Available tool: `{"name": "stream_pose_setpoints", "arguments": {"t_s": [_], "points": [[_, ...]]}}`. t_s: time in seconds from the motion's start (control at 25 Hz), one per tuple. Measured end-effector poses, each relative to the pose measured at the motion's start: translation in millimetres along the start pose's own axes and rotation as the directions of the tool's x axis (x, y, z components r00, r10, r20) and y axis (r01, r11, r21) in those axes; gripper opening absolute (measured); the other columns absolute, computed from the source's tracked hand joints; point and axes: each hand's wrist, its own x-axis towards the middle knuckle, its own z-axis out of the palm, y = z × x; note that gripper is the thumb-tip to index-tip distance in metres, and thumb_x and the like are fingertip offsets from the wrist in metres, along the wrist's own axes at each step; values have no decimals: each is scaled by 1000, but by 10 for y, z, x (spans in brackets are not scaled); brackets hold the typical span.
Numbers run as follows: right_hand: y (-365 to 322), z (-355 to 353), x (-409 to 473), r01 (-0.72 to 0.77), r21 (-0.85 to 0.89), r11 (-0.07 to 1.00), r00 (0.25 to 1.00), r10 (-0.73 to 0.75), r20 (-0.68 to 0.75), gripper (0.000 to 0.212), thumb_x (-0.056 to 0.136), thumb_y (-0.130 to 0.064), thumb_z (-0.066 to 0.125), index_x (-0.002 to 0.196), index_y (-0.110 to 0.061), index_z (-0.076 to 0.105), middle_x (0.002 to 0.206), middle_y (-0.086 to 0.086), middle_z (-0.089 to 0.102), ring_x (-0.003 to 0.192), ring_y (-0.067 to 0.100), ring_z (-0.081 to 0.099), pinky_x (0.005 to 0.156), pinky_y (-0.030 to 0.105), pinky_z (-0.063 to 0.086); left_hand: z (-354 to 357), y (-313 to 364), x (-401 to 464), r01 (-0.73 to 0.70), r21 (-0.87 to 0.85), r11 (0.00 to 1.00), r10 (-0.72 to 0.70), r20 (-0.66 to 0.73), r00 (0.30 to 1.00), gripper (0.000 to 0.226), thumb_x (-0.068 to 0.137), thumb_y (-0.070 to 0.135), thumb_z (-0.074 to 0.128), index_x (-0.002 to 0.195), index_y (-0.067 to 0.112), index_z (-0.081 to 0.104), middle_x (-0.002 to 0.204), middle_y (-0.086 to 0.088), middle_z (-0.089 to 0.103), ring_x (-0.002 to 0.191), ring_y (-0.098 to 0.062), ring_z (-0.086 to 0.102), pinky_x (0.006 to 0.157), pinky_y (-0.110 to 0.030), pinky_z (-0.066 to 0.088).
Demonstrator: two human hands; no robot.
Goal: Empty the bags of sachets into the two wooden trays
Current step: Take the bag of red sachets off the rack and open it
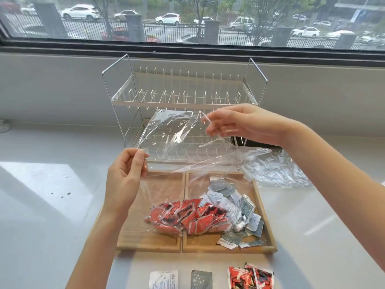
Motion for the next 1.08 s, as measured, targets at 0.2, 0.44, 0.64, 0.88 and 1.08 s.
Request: {"name": "stream_pose_setpoints", "arguments": {"t_s": [0.2,0.44,0.64,0.88,1.08], "points": [[152,-33,-105,-170,-306,937,964,222,144,26,85,-34,50,96,-17,66,64,-15,63,63,-2,58,67,12,48,-81,-48,-6,20,-26,999,-20,-31,999,22,92,15,44,74,19,54,48,15,51,49,0,43,53,-7,38],[33,-192,-183,-36,-154,987,999,38,4,18,77,-34,57,82,-20,66,78,-2,58,74,12,51,80,26,46,-79,-75,10,31,-27,999,-33,-38,999,22,93,17,44,74,21,55,49,16,53,50,1,45,53,-7,38],[208,-122,-183,-173,-292,941,970,213,113,23,91,-33,45,92,-25,66,76,-14,65,78,3,61,77,12,46,-72,-74,10,33,-32,999,-34,-53,998,23,93,17,43,74,23,55,50,15,51,50,0,44,53,-6,38],[-12,-317,-346,-35,-68,997,993,27,-116,14,79,-27,54,75,-19,65,55,-11,55,48,1,46,52,11,42,-77,-86,7,39,-27,999,-40,-59,997,23,93,17,44,73,24,53,53,13,53,51,2,47,55,-6,41],[68,-320,-326,60,226,972,950,13,-311,43,90,-46,32,93,-18,65,69,-8,65,61,6,60,62,18,54,-37,-97,52,25,-19,1000,-26,-77,997,22,93,18,43,74,22,54,52,16,54,51,2,48,54,-6,41]]}}
